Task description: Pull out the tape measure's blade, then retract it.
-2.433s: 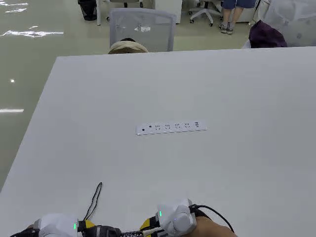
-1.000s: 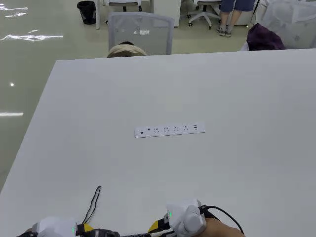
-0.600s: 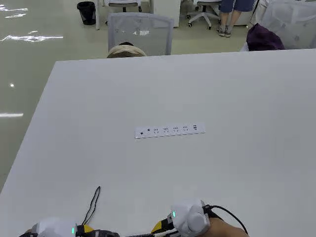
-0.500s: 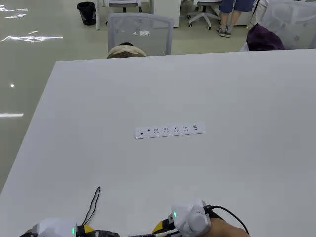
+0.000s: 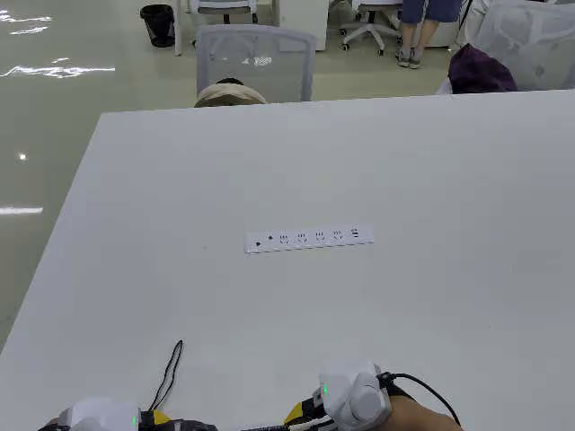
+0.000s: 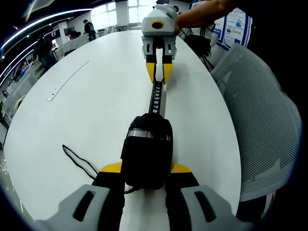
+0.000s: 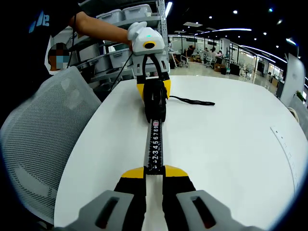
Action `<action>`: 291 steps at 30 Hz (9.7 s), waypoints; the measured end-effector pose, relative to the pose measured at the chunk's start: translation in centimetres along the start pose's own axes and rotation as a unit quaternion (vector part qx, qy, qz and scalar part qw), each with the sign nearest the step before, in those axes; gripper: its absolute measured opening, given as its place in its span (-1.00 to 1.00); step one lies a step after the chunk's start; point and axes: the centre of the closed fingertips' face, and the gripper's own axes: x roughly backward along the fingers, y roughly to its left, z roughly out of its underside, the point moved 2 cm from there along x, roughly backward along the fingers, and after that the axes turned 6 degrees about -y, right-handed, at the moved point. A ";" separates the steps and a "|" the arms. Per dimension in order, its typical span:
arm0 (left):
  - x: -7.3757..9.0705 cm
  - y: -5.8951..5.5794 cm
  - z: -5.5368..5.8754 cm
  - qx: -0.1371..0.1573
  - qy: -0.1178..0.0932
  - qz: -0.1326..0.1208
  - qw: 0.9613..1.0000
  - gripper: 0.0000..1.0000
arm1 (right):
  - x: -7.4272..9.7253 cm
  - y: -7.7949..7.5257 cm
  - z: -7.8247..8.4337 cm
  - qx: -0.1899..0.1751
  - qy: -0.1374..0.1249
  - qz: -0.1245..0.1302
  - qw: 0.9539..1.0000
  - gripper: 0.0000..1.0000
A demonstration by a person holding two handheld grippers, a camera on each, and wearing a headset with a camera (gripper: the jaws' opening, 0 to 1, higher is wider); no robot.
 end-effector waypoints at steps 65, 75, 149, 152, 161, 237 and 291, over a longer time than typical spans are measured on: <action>-0.2 0.0 -0.1 0.003 0.004 0.003 1.000 -0.43 | 3.6 0.3 2.9 -0.009 0.018 -0.007 1.000 -0.82; -0.2 0.1 0.0 0.003 0.005 0.003 1.000 -0.43 | 4.0 0.2 3.0 -0.007 0.019 -0.008 1.000 -0.82; -0.2 0.0 -0.3 0.006 0.005 0.003 1.000 -0.43 | 7.1 0.5 4.9 -0.017 0.042 -0.010 0.999 -0.83; -0.3 0.0 -0.2 0.006 0.005 0.003 1.000 -0.43 | 7.2 0.4 5.1 -0.018 0.042 -0.010 0.999 -0.83; -0.3 0.1 -0.2 0.007 0.005 0.003 1.000 -0.43 | 7.6 0.5 5.2 -0.023 0.042 -0.009 0.999 -0.83; -0.6 -0.1 -0.4 0.005 0.008 0.004 1.000 -0.42 | 9.1 0.5 8.1 -0.003 0.099 0.008 0.995 -0.78; 1.9 0.1 -1.2 0.056 -0.013 -0.073 0.996 -0.08 | 11.0 1.3 7.5 -0.060 0.108 0.098 0.987 -0.06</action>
